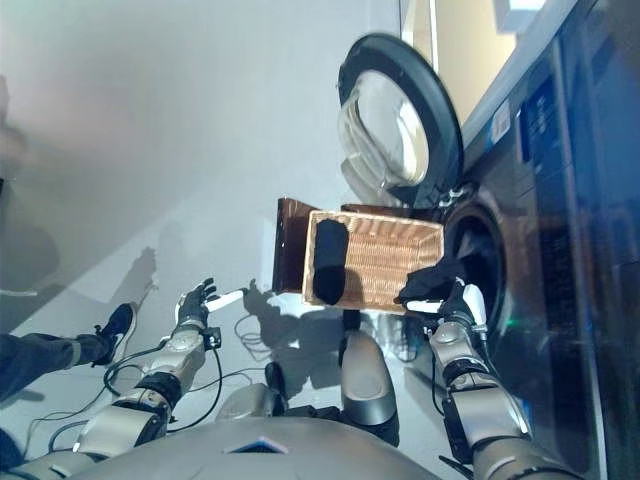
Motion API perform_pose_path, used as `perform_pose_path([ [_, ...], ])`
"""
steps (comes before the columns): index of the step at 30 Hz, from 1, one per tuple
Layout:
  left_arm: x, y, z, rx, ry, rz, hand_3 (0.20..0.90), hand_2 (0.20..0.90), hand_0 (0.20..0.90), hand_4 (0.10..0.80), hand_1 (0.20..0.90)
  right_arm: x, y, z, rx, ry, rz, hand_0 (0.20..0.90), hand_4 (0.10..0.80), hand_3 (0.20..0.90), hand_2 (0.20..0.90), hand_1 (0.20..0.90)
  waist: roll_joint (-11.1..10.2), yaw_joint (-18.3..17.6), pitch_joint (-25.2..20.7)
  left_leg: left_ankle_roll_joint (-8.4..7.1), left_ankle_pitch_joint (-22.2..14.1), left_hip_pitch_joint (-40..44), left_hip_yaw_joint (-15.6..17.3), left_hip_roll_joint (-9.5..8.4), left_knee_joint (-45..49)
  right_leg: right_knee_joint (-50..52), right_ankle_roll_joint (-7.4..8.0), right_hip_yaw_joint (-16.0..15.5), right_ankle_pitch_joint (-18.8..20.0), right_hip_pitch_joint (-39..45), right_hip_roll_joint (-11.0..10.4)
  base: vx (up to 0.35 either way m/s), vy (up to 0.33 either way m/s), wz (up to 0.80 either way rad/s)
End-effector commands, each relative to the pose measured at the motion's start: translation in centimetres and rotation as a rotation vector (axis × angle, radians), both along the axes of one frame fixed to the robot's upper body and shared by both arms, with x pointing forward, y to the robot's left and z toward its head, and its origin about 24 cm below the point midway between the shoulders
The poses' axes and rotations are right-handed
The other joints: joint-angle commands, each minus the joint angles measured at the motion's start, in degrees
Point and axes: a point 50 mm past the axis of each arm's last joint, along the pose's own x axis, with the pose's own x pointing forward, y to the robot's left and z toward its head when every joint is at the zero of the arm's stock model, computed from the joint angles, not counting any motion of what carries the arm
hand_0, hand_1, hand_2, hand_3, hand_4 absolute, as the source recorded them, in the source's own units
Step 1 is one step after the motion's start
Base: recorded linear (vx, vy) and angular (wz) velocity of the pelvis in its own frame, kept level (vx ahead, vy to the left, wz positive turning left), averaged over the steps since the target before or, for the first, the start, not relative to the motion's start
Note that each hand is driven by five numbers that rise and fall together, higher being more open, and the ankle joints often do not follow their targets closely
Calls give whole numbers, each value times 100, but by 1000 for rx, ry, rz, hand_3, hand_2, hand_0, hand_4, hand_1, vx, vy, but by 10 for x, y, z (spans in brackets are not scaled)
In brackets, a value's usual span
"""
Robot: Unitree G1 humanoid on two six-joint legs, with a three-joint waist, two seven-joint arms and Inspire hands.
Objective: Pick up the clothes and place them into the washing machine
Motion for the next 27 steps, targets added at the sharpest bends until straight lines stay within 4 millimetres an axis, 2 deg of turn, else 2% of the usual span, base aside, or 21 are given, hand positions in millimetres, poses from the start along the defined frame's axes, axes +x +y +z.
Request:
perform_pose_path([
  [1, 22, 10, 20, 46, -138, -10, 900, 900, 900, 800, 900, 23, -36, 35, -153, -140, -7, 900, 800, 900, 900, 900, -416, -158, 161, 625, 586, 790, 489, -1175, 2748, -656, 161, 569, 154, 608, 149, -44, -54, -101],
  [2, 23, 9, 20, 52, -139, -21, 900, 900, 900, 800, 900, 19, -39, 33, -159, -130, -15, 900, 800, 900, 900, 900, -466, -163, 199, 593, 515, 506, 624, -1445, 3575, -632, 161, 624, 173, 635, 62, -107, -103, -76],
  [4, 25, 5, 21, 58, -143, -40, 900, 900, 900, 800, 900, 11, -43, 29, -169, -109, -41, 900, 800, 900, 900, 900, -527, -168, 373, 626, 424, -636, 971, -1323, 4270, -661, 129, 683, 159, 695, 61, -127, -130, 0],
  [5, 25, 5, 21, 59, -143, -40, 900, 900, 900, 800, 900, 12, -43, 29, -169, -109, -40, 900, 800, 900, 900, 900, -546, -188, 336, 626, 450, -695, 974, -1349, 4270, -658, 132, 677, 164, 651, 34, -98, -79, 44],
  [7, 29, 6, 24, 69, -156, -53, 900, 900, 900, 800, 900, 11, -44, 29, -174, -113, -54, 900, 800, 900, 900, 900, -526, -82, 554, 662, 350, -1591, 1032, -1257, 4045, -628, 111, 707, 99, 741, 114, -79, -53, 66],
  [8, 30, 10, 25, 75, -157, -45, 900, 900, 900, 800, 900, 9, -46, 28, -174, -101, -70, 900, 800, 900, 900, 900, -497, -23, 621, 749, 285, -1971, 899, -915, 2915, -590, 166, 686, 77, 772, 142, 8, -6, 77],
  [9, 29, 11, 24, 70, -154, -37, 900, 900, 900, 800, 900, 8, -46, 27, -169, -99, -74, 900, 800, 900, 900, 900, -469, 23, 641, 769, 250, -1942, 831, -869, 2308, -576, 204, 708, 70, 829, 151, 80, 52, 63],
  [10, 29, 13, 24, 71, -154, -26, 900, 900, 900, 800, 900, 9, -46, 27, -169, -100, -76, 900, 800, 900, 900, 900, -408, 71, 652, 851, 267, -1745, 706, -731, 987, -577, 243, 759, 37, 890, 187, 127, 113, 16],
  [12, 24, 17, 22, 73, -140, -7, 900, 900, 900, 800, 900, 8, -45, 26, -165, -92, -78, 900, 800, 900, 900, 900, -308, 145, 562, 963, 386, -1134, 392, -621, -1284, -583, 338, 859, -14, 972, 223, 158, 125, -2],
  [15, 10, 17, 13, 63, -96, 15, 900, 900, 900, 800, 900, 2, -44, 21, -160, -67, -73, 900, 800, 900, 900, 900, -173, 106, 396, 1044, 323, -31, 272, -607, -3038, -644, 430, 1022, -35, 1079, 392, 156, 64, -78],
  [16, 10, 17, 13, 62, -95, 14, 900, 900, 900, 800, 900, 1, -45, 21, -161, -67, -73, 900, 800, 900, 900, 900, -189, 120, 413, 1048, 339, 31, 292, -615, -3097, -653, 431, 1039, -35, 1112, 379, 94, 84, -93],
  [17, 6, 13, 10, 55, -77, 10, 900, 900, 900, 800, 900, -2, -44, 19, -160, -54, -64, 900, 800, 900, 900, 900, -132, 24, 377, 1095, 24, 425, 303, -636, -3664, -698, 466, 1182, -38, 1076, 467, 45, 93, -43],
  [18, 6, 11, 9, 50, -78, 9, 900, 900, 900, 800, 900, -2, -44, 19, -162, -51, -59, 900, 800, 900, 900, 900, -84, 18, 402, 1097, -24, 553, 333, -646, -3942, -715, 470, 1243, -41, 1061, 507, 34, 136, -8],
  [20, 7, 8, 9, 45, -80, 2, 900, 900, 900, 800, 900, -4, -43, 16, -162, -37, -56, 900, 800, 900, 900, 900, -35, 8, 423, 1106, -1, 714, 360, -667, -4256, -741, 473, 1314, -26, 1034, 540, -9, 76, -26],
  [21, 12, 4, 10, 35, -93, -9, 900, 900, 900, 800, 900, -8, -44, 14, -158, -17, -61, 900, 800, 900, 900, 900, 48, -2, 417, 1063, 72, 749, 511, -645, -4388, -773, 484, 1291, -27, 981, 530, -4, 38, -67],
  [23, 16, 1, 12, 29, -109, -14, 900, 900, 900, 800, 900, -8, -44, 14, -161, -17, -58, 900, 800, 900, 900, 900, 72, 18, 423, 1029, 114, 705, 545, -630, -4286, -776, 479, 1294, -27, 930, 524, -27, 36, -73],
  [24, 17, 1, 13, 27, -116, -12, 900, 900, 900, 800, 900, -9, -45, 14, -163, -12, -59, 900, 800, 900, 900, 900, 74, 25, 438, 996, 147, 634, 592, -605, -4075, -763, 466, 1284, -18, 899, 512, -15, 10, -37],
  [25, 17, 0, 13, 27, -115, -10, 900, 900, 900, 800, 900, -16, -47, 11, -166, 8, -71, 900, 800, 900, 900, 900, 49, -8, 466, 950, 247, 550, 737, -452, -3852, -736, 440, 1238, -40, 937, 481, 8, -2, -34],
  [27, 17, -3, 12, 17, -115, -10, 900, 900, 900, 800, 900, -22, -49, 8, -164, 33, -85, 900, 800, 900, 900, 900, 50, -1, 483, 926, 370, 477, 732, -342, -3977, -710, 432, 1212, -88, 1028, 462, 15, 4, -12],
])
